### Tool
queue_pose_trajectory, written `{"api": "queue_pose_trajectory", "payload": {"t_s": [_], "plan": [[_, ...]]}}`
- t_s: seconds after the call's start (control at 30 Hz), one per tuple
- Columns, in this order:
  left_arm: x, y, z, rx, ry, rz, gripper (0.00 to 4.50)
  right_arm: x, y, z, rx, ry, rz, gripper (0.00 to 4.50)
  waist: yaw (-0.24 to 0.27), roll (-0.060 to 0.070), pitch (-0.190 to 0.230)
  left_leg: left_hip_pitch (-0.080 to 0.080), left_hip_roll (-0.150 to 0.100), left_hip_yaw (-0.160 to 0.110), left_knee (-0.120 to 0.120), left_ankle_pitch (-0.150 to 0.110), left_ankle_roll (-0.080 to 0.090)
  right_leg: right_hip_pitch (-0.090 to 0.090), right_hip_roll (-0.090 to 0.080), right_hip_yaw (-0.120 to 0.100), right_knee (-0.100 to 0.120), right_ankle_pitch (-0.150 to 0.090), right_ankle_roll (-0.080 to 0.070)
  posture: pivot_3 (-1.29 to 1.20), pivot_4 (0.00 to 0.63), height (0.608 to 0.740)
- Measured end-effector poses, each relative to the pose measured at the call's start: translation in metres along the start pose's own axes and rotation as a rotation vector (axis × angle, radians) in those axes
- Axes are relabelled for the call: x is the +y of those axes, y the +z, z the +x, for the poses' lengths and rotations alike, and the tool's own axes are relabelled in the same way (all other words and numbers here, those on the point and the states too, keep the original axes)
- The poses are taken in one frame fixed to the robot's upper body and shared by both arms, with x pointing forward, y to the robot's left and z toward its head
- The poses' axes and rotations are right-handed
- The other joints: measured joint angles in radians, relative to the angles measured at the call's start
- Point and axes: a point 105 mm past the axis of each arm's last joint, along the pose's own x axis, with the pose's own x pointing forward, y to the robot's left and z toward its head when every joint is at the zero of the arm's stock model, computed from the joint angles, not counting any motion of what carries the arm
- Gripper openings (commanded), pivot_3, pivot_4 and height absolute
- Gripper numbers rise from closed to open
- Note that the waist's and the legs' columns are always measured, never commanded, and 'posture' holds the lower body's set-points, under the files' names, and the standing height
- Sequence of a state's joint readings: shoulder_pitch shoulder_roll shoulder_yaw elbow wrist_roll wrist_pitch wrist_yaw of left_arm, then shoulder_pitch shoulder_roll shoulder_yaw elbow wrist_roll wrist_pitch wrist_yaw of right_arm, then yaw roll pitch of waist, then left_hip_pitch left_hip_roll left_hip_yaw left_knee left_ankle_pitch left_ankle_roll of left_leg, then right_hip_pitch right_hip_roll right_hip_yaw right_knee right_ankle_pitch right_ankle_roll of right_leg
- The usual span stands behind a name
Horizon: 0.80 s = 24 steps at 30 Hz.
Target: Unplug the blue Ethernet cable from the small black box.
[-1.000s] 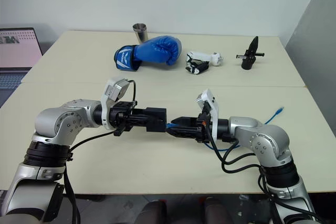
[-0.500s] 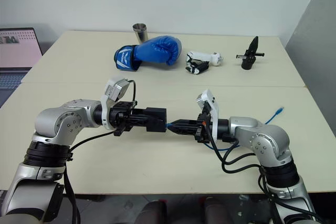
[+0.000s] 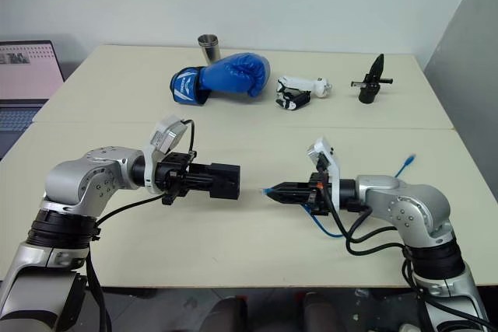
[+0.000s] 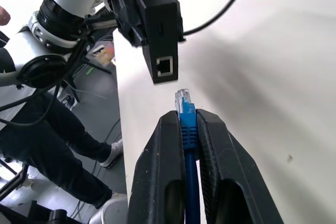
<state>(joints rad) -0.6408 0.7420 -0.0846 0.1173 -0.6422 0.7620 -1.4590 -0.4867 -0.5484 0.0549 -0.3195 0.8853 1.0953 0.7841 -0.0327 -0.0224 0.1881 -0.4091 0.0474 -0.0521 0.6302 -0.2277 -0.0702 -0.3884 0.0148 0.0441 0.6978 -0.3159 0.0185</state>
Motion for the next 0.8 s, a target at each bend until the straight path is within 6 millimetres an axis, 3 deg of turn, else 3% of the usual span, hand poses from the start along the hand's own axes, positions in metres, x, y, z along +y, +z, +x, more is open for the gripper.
{"api": "queue_pose_trajectory", "payload": {"t_s": [0.13,0.27,0.37,0.43,0.53,0.57,0.7,0.8], "plan": [[0.004,-0.002,-0.002,0.008,0.029,0.010,0.81,-0.013,0.002,-0.009,-0.021,-0.079,-0.016,0.07,-0.001,0.000,0.000,0.000,0.000,0.000,0.000,0.000,0.000,0.000,0.000,0.000,0.000,0.000,0.000,0.00,0.150,0.740],[0.008,-0.004,-0.003,0.002,0.062,0.012,0.81,-0.073,0.007,-0.022,-0.097,-0.411,-0.110,0.07,-0.002,0.000,0.000,0.000,0.000,0.001,0.001,0.000,0.000,0.000,0.000,0.001,0.000,-0.001,0.001,0.00,0.150,0.740],[0.011,-0.012,0.002,-0.010,0.095,0.003,0.81,-0.134,0.011,-0.039,-0.140,-0.753,-0.191,0.07,-0.005,0.000,0.000,0.000,0.000,0.002,0.000,0.000,0.000,-0.001,0.000,0.001,0.001,0.002,-0.003,0.00,0.150,0.740],[0.012,-0.017,0.003,-0.009,0.112,0.000,0.81,-0.157,0.012,-0.053,-0.135,-0.903,-0.243,0.07,-0.005,0.000,0.000,-0.001,0.000,0.002,0.000,0.000,0.000,-0.001,0.000,0.001,0.001,0.002,-0.003,0.00,0.150,0.740],[0.015,-0.016,0.003,-0.010,0.143,0.012,0.81,-0.176,0.012,-0.065,-0.133,-1.021,-0.293,0.07,-0.004,0.000,0.000,-0.001,0.000,0.002,0.000,0.000,0.000,-0.001,0.000,0.001,0.000,0.002,-0.004,0.00,0.150,0.740],[0.015,-0.016,0.004,-0.007,0.150,0.026,0.81,-0.180,0.011,-0.067,-0.134,-1.044,-0.299,0.77,-0.004,0.000,0.000,-0.001,0.000,0.002,0.000,0.000,0.000,-0.001,-0.001,0.002,0.000,0.002,-0.004,0.00,0.150,0.740],[0.018,-0.019,0.001,-0.016,0.196,0.028,0.81,-0.184,0.008,-0.072,-0.136,-1.046,-0.282,1.61,-0.002,0.000,0.000,-0.001,0.000,0.002,0.000,0.000,0.000,-0.001,-0.001,0.002,0.000,0.002,-0.004,0.00,0.150,0.740],[0.021,-0.020,0.000,-0.040,0.232,0.032,0.81,-0.176,0.007,-0.067,-0.135,-0.989,-0.284,2.28,-0.001,0.000,0.000,-0.001,0.000,0.001,0.000,0.000,0.000,-0.001,-0.001,0.001,0.001,0.002,-0.004,0.00,0.150,0.740]]}}
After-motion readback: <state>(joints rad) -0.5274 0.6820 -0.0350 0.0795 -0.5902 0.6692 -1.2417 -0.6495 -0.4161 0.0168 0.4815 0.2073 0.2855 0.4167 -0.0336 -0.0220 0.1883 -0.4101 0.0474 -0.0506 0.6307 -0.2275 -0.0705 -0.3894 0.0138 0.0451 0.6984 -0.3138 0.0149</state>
